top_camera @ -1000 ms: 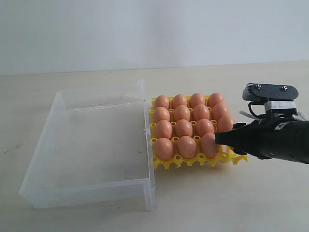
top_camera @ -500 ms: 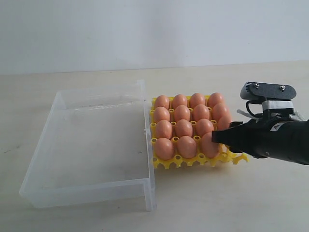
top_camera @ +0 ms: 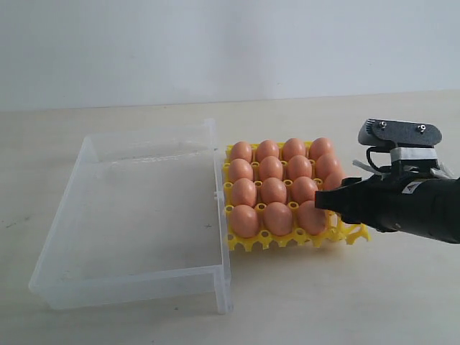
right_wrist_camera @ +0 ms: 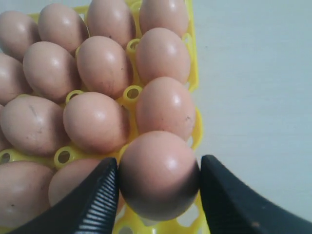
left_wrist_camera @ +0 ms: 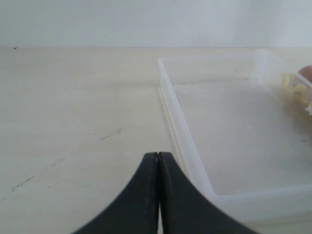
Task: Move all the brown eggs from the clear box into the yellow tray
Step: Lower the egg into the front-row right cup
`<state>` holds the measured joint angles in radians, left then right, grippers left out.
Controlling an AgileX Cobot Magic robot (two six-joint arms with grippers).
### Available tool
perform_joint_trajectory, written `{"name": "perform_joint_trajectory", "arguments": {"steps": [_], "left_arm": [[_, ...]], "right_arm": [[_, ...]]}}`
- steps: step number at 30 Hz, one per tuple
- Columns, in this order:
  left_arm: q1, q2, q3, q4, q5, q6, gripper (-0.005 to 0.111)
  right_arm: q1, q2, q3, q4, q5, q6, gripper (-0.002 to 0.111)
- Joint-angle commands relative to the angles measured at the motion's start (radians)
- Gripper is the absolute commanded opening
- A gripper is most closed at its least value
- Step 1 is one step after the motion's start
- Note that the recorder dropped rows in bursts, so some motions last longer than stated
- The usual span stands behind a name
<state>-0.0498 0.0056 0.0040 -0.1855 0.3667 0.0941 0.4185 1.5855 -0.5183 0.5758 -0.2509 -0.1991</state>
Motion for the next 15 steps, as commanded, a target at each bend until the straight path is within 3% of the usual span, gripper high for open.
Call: {"name": "perform_joint_trajectory", "arguments": {"steps": [1, 15], "left_arm": [[0.001, -0.006, -0.004, -0.002, -0.004, 0.003, 0.000], [0.001, -0.006, -0.004, -0.002, -0.004, 0.003, 0.000]], "right_arm": [[-0.005, 0.001, 0.001, -0.018, -0.003, 0.002, 0.000], [-0.005, 0.040, 0.001, -0.038, -0.009, 0.017, 0.000]]}}
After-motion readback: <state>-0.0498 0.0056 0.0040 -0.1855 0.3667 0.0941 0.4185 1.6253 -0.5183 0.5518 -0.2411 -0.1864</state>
